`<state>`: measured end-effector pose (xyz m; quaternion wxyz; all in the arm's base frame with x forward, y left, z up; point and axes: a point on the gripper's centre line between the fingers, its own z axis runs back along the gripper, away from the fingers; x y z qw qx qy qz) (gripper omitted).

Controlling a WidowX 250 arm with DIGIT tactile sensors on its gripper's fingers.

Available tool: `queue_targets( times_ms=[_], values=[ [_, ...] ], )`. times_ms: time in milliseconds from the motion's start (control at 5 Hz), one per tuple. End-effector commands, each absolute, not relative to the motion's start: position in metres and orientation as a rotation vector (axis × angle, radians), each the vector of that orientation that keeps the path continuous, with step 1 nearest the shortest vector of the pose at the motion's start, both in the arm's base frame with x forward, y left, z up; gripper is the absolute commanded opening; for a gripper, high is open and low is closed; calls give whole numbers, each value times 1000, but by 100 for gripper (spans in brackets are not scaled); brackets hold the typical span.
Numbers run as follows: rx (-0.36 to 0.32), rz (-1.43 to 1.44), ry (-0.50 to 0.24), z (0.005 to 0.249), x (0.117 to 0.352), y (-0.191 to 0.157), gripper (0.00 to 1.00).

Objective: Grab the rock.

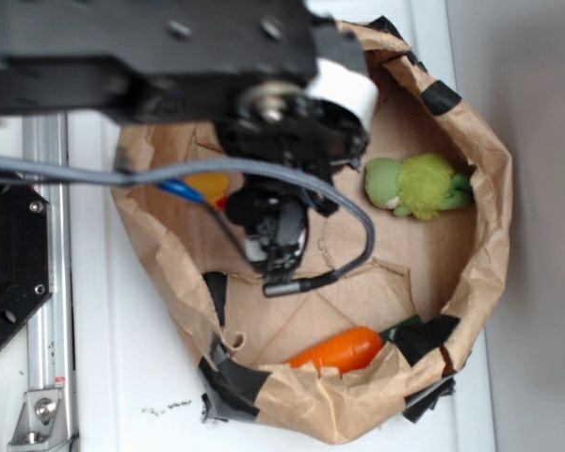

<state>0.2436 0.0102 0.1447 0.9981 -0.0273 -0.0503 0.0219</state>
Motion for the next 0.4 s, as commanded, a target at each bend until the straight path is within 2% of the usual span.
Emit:
queue_targets(
  times_ms=[0, 200],
  values=[
    [-19, 14, -171, 166, 253, 27, 0],
    [18, 21, -136, 160, 252, 27, 0]
  ],
)
